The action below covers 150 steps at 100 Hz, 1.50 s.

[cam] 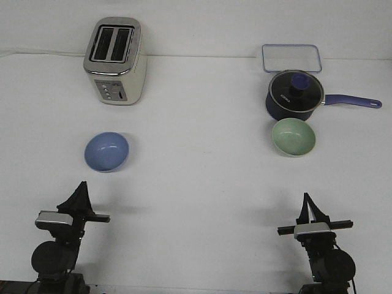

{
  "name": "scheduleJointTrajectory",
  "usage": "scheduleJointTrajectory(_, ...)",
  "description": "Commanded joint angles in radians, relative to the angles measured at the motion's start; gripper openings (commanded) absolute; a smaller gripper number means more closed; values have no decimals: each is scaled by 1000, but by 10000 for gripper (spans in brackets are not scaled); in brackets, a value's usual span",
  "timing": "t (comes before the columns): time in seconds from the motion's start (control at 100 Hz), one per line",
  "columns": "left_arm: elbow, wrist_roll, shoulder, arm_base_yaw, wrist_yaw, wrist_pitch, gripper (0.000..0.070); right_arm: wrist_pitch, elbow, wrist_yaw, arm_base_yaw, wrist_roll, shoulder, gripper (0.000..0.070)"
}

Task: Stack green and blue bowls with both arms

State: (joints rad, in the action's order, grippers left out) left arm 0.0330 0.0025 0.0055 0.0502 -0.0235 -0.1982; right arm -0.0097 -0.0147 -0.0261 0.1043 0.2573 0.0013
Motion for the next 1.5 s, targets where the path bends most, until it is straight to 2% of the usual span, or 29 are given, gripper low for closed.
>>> scheduleJointTrajectory(0.0,-19,5,-1,0,1,-12,15,11,2,0,1,2,0,2)
scheduleJointTrajectory(0.82,-19,5,-1,0,1,-12,15,14,2,9,1,-13,0,2)
scheduleJointTrajectory(0.97,-19,5,0,0,1,-12,15,32,2,11,1,-113,0,1)
scheduleJointTrajectory(1.06,-19,5,0,0,1,-12,15,32,2,9,1,-243,0,2)
scheduleJointTrajectory(1.19,-19,5,-1,0,2,-12,15,33,2,-33,1,-422,0,1)
scheduleJointTrajectory(1.28,-19,5,0,0,2,-12,15,30,-8,-40,1,-504,0,2)
scheduleJointTrajectory(1.41,-19,5,0,0,1,-12,15,-45,-80,-32,1,-621,13,1)
scheduleJointTrajectory(1.49,-19,5,-1,0,2,-12,15,-125,-155,-34,1,-640,48,1)
